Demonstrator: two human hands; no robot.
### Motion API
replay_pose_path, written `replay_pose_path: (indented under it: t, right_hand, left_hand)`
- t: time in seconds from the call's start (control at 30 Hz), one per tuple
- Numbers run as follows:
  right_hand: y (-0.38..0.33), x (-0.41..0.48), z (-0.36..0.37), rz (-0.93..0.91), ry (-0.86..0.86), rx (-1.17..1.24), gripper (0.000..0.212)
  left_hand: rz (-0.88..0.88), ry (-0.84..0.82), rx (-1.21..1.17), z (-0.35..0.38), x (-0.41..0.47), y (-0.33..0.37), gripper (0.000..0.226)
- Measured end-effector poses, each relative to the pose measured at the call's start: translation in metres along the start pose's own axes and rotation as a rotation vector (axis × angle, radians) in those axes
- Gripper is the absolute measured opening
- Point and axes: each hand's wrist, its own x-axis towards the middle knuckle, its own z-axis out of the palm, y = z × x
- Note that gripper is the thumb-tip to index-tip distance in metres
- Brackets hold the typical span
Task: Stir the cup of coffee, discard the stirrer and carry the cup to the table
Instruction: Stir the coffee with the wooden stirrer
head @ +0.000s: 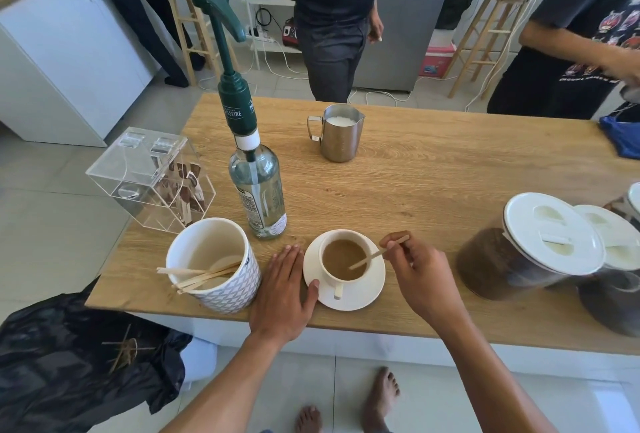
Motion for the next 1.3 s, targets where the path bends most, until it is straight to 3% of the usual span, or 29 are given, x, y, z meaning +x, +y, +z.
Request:
replay_pose_path:
  t: [0.43,0.57,0.73,0.87,1.0,1.13,1.3]
  right_hand:
    - [-0.0009,0.0006,0.0034,0.033,-0.016,0.01,0.017]
    - [-0.0022,0.0005,0.0019,0.049,0.05,0.027,0.019]
    - [-0.0047,0.0002,0.0038,0.055,-0.019,0.02,0.02]
    - [-0.0028,0.0031,0.0012,0.043,0.054,0.023,0.018]
    - [-0.0047,0.002,0.0049,0.061,-0.019,0.036,0.019]
    - [-0.0021,0.0044,0.0024,0.07,0.074,0.048,0.02]
    - [-0.0045,0.0041,0.003,0.064,0.003,0.033,0.021]
  left_hand:
    - [-0.006,-0.011,0.012,0.0,-0.0003,-0.0011,0.063]
    - [-0.009,-0.019,0.01,-0.0002,0.0003,-0.0004,0.065]
    - [-0.006,-0.024,0.013,-0.0004,0.0004,-0.0006,0.064]
    - [-0.005,-0.021,0.012,-0.0005,0.0007,-0.0007,0.063]
    - [-0.006,-0.024,0.017,-0.0008,0.0007,-0.0008,0.063]
    - [-0.009,-0.025,0.02,-0.0007,0.0007,0.0,0.064]
    - [-0.008,-0.023,0.01,-0.0011,0.0009,-0.0001,0.063]
